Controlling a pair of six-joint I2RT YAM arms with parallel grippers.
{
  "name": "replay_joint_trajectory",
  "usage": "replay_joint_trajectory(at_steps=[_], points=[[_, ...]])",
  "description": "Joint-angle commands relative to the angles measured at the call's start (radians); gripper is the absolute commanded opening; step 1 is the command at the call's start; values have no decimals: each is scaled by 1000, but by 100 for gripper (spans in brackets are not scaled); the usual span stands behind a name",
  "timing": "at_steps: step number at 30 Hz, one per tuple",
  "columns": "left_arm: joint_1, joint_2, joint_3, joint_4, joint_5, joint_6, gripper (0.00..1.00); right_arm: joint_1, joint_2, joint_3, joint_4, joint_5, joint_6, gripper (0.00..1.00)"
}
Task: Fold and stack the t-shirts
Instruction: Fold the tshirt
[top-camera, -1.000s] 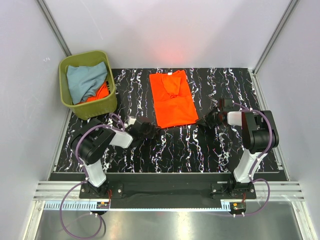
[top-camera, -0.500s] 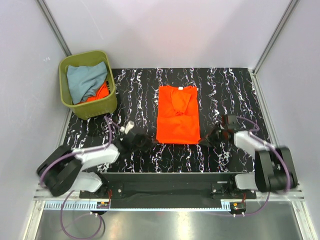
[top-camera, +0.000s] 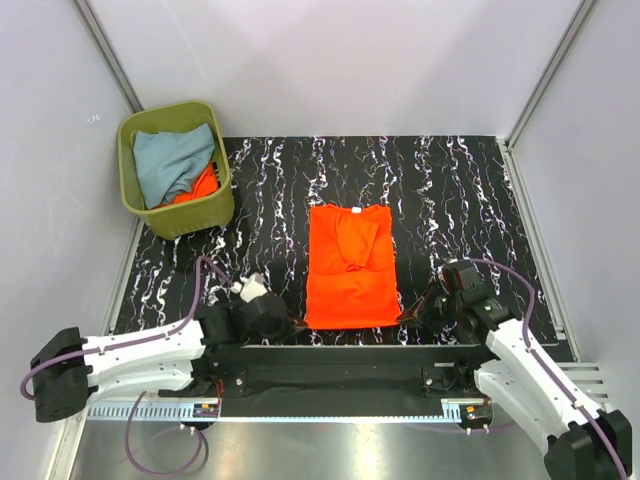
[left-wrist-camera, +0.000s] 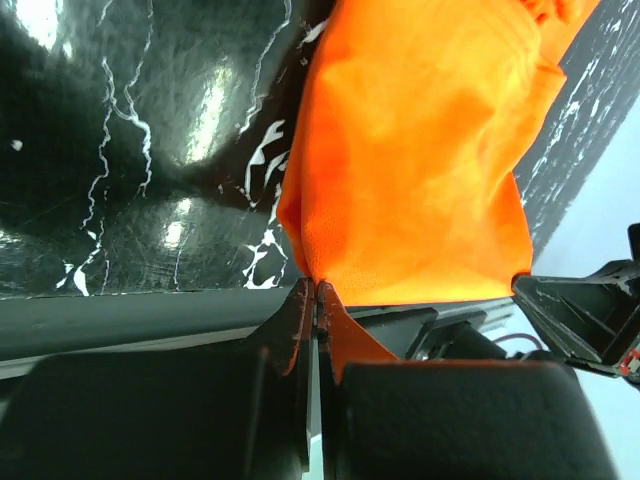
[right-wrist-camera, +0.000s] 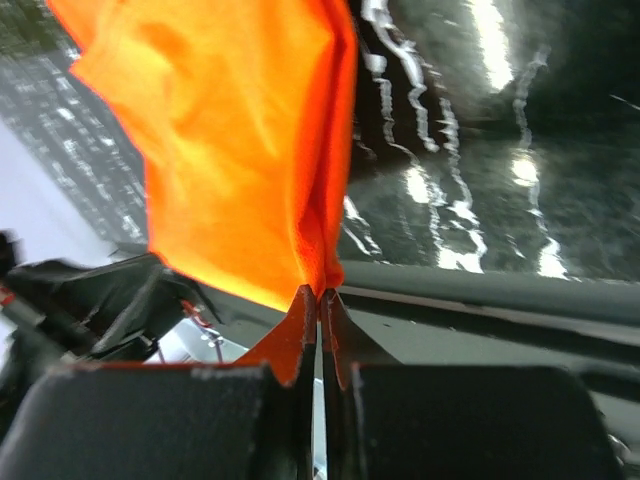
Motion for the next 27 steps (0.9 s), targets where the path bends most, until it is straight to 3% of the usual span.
replay_joint_trajectory(at_steps=[1,5,9,13,19,27], points=[[52,19,137,-100,-92,131,0,7,53,112,-56,70,-34,0],[296,174,358,-83,58,394,0,0,328,324,-11,140,-193,0],[506,414,554,-16,196,622,0,-35,576,572,49,99,-268,0],[588,655,821,-25,392,741,0,-135,825,769,55,47,-327,0],[639,869,1051,-39,480,836,0,-209,1004,974,50,-20,-350,0],[714,947,1129,-30,471,840,0,-241,1148,1148,24,-100,-399,0]])
